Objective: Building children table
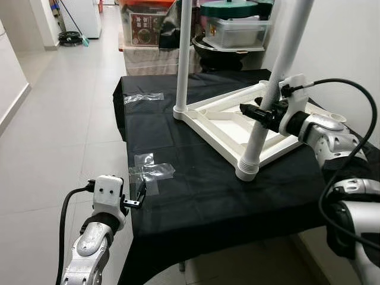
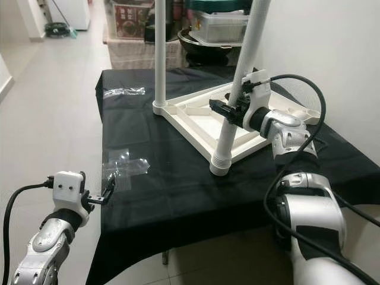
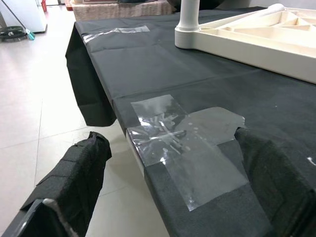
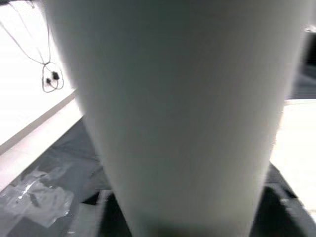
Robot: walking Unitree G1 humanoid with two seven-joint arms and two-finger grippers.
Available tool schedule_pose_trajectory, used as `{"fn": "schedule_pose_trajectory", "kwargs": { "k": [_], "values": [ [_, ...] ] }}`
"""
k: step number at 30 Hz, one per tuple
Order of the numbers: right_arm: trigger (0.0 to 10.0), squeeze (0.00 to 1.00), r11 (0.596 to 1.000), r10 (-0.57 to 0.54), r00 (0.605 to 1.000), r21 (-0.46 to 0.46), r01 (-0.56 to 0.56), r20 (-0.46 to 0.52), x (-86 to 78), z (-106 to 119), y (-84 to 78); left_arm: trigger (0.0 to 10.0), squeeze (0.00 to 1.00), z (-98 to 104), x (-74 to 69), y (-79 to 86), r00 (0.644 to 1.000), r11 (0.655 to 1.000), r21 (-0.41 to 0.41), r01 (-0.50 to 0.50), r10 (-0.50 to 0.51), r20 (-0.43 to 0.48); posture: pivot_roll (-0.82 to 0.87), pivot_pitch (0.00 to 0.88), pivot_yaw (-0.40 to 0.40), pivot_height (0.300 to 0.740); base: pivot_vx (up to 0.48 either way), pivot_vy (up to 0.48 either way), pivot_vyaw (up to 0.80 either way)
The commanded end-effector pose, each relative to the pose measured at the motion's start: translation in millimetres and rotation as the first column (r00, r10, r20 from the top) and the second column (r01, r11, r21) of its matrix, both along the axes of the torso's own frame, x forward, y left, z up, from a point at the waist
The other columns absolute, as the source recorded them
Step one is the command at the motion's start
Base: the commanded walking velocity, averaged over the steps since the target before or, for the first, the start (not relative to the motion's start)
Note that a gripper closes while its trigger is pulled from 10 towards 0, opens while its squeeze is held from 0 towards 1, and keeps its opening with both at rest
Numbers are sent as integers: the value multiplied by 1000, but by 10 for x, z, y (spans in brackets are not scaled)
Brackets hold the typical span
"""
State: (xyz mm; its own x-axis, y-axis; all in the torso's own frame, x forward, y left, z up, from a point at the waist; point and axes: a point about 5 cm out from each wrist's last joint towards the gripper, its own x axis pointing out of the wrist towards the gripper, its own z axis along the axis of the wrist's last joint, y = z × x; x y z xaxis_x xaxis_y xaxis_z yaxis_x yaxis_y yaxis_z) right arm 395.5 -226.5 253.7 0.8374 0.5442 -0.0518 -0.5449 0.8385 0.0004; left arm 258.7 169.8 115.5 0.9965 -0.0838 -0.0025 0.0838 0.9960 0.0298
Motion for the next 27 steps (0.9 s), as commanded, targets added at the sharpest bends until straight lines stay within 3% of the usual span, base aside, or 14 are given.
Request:
{"fn": "schedule_pose_trajectory", "kwargs": {
  "k": [1,9,18,20,21,23,24,26,27],
  "values": [
    [0,0,1000,8,1000,29,-9,7,-7,10,-30,10000,0,-9,-1,8,1000,1000,12,2,-2,-3,64,0,-87,740,0,0,0],
    [0,0,999,11,1000,48,-10,-26,-25,-108,-87,10000,0,-11,0,7,1000,1000,14,8,-7,-6,62,0,-84,740,0,0,0],
    [0,0,971,-208,969,91,221,-135,9,-435,-98,10000,0,-20,-6,-12,1000,1000,15,13,-13,-8,61,0,-84,740,0,0,0],
    [0,0,902,-411,883,41,430,-228,8,-723,-47,10000,0,-31,-22,-5,1000,1000,16,10,-10,-13,59,0,-83,740,0,0,0],
    [0,0,902,-411,883,41,430,-228,8,-723,-47,10000,0,-31,-22,-5,1000,1000,16,10,-10,-13,59,0,-83,740,0,0,0],
    [0,0,820,-563,786,-58,569,-255,-18,-898,-35,10000,0,-36,-21,-9,1000,1000,15,11,-11,-14,52,0,-81,740,0,0,0],
    [0,0,820,-563,786,-58,569,-255,-18,-898,-35,10000,0,-36,-21,-9,1000,1000,15,11,-11,-14,52,0,-81,740,0,0,0],
    [0,0,705,-696,666,-77,705,-266,-69,-1046,-5,10000,0,-39,-9,-32,1000,1000,15,16,-16,-14,51,0,-81,740,0,0,0],
    [0,0,705,-696,666,-77,705,-266,-69,-1046,-5,10000,0,-39,-9,-32,1000,1000,15,16,-16,-14,51,0,-81,740,0,0,0]
  ]
}}
